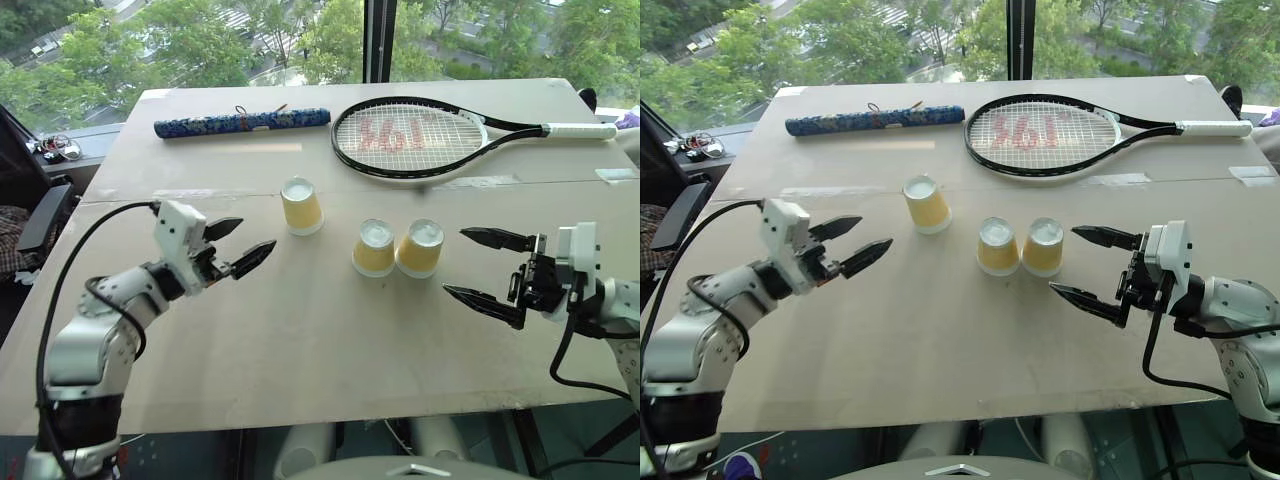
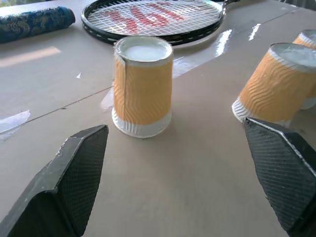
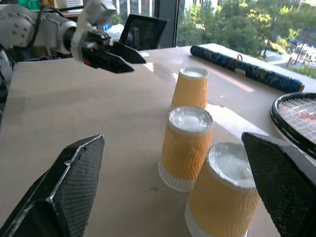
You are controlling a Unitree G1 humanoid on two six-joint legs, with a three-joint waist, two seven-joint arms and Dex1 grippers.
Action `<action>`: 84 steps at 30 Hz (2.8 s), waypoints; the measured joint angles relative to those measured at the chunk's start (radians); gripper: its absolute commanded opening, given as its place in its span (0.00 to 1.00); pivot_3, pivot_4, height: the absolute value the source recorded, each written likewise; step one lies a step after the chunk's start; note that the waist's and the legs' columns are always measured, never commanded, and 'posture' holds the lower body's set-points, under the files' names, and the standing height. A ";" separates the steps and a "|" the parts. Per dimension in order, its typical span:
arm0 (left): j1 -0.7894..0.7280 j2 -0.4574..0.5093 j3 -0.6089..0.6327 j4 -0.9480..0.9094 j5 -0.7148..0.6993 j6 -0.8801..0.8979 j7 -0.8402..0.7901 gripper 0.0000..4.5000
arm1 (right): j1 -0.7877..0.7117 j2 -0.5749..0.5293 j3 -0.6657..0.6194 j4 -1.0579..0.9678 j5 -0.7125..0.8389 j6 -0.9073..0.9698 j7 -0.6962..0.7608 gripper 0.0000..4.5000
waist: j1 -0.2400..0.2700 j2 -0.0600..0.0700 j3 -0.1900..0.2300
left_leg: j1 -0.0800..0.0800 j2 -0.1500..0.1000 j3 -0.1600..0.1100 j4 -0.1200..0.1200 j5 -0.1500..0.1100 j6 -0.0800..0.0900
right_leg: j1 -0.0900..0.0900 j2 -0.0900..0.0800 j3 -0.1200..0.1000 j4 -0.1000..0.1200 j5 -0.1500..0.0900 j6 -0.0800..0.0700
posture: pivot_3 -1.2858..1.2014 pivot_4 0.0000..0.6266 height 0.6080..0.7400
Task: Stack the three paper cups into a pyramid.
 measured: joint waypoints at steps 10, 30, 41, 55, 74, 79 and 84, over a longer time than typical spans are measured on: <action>-0.365 -0.140 -0.177 0.434 0.173 -0.119 -0.085 1.00 | 0.081 0.005 -0.050 -0.175 0.071 0.051 -0.151 0.98 | -0.004 -0.002 0.000 | -0.001 -0.002 -0.001 0.007 0.000 0.000 | -0.001 0.000 -0.001 0.005 0.000 0.000 | 0.52 0.24 1.00; -0.530 -0.194 -0.170 0.391 0.083 -0.021 -0.265 0.51 | 0.233 0.002 -0.156 -0.285 0.121 0.085 -0.317 1.00 | 0.000 -0.005 0.001 | -0.004 -0.003 -0.004 0.010 0.000 0.000 | -0.001 0.000 -0.001 0.007 0.000 0.000 | 0.52 0.24 1.00; -0.608 -0.277 -0.306 0.176 0.016 0.263 -0.235 0.51 | 0.418 0.000 -0.270 -0.205 0.055 0.031 -0.216 1.00 | -0.010 -0.005 0.000 | 0.001 -0.003 -0.002 0.010 0.000 0.000 | 0.000 0.004 0.000 0.009 0.000 0.001 | 0.52 0.24 1.00; -0.613 -0.319 -0.400 0.198 0.099 0.203 -0.261 0.62 | 0.492 0.010 -0.387 -0.124 0.060 -0.035 -0.077 1.00 | -0.003 -0.005 0.000 | 0.001 -0.003 -0.001 0.010 0.000 0.000 | 0.000 0.002 0.003 0.009 0.000 0.001 | 0.52 0.24 1.00; -0.329 -0.100 -0.117 -0.134 -0.030 0.347 -0.203 0.99 | 0.419 0.009 -0.327 -0.035 0.011 -0.070 -0.047 1.00 | -0.027 -0.003 0.000 | 0.002 -0.002 -0.002 0.008 0.000 0.000 | 0.000 0.001 0.007 0.008 0.000 0.001 | 0.52 0.24 1.00; 0.063 -0.118 0.096 -0.363 -0.104 0.378 -0.077 0.99 | 0.346 -0.028 -0.296 0.059 0.002 -0.069 -0.011 1.00 | -0.022 -0.003 0.000 | 0.002 -0.002 -0.003 0.008 0.000 0.000 | 0.000 0.000 0.007 0.007 0.000 0.000 | 0.52 0.24 1.00; 0.360 -0.147 0.201 -0.434 -0.094 0.256 -0.055 0.99 | 0.334 -0.055 -0.291 0.149 -0.008 -0.070 0.043 1.00 | 0.003 -0.003 -0.001 | 0.002 -0.003 -0.003 0.008 0.000 0.000 | 0.002 -0.001 0.005 0.006 0.000 0.000 | 0.52 0.24 1.00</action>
